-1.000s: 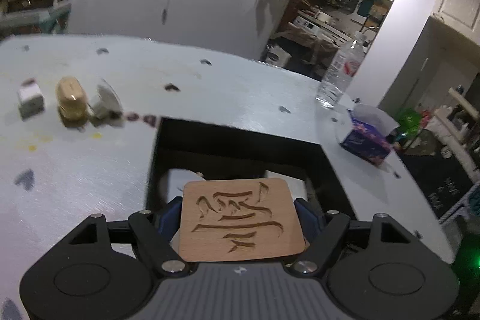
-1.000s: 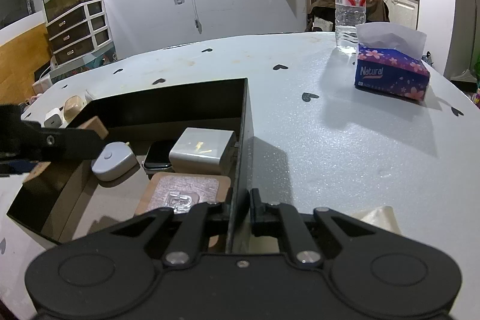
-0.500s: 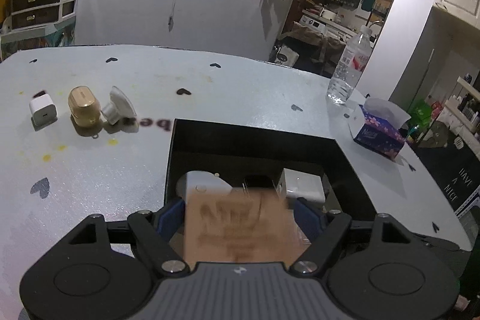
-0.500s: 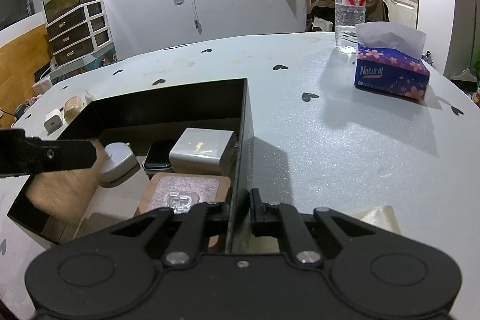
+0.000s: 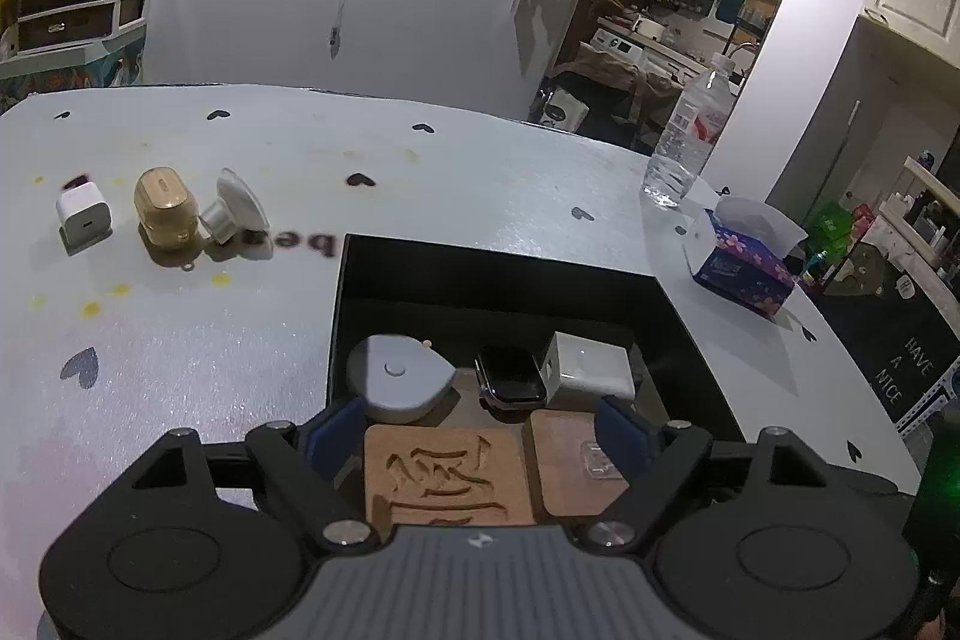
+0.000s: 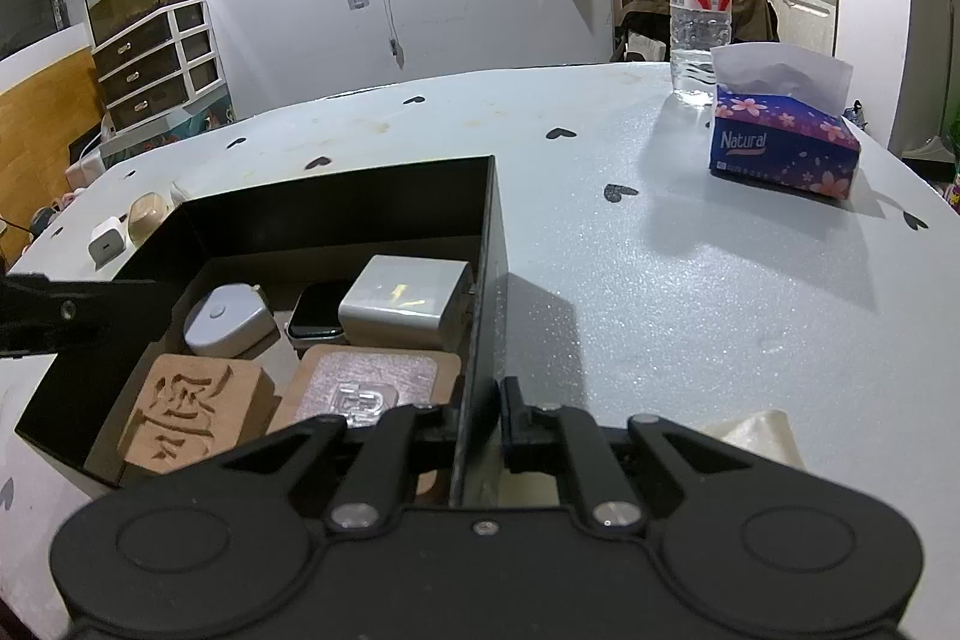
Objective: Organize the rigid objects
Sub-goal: 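Carry the wooden block into the box beside the soap bar and release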
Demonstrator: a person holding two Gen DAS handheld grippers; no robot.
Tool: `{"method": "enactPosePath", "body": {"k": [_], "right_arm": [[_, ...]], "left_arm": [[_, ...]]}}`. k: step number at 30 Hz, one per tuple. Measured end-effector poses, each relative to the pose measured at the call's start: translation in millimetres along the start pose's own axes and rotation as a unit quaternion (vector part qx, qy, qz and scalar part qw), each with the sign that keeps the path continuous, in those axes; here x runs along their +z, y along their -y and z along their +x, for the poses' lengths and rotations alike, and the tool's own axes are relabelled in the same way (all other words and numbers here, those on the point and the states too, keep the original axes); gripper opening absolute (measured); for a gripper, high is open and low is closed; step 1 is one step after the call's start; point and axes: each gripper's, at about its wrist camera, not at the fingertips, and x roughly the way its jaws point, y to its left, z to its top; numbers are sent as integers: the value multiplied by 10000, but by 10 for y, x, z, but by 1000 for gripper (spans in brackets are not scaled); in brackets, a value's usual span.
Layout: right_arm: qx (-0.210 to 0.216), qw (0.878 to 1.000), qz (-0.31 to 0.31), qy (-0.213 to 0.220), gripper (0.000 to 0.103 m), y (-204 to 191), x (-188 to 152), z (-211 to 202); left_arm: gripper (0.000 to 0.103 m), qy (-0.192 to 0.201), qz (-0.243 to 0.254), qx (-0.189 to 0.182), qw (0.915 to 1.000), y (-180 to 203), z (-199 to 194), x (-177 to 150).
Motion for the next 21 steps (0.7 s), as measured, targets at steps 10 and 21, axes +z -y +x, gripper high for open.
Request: {"method": "enactPosePath", "body": {"k": [10,21], "right_arm": [[-1,10000,-1,0,9,-2,1,-1],[-2,10000,1,0,9,-2,1,-1]], "left_arm": [[92,-100,22,-74,9999,33,-67,-21],[103,-202,324,-90,9992,97,-279,-87]]}}
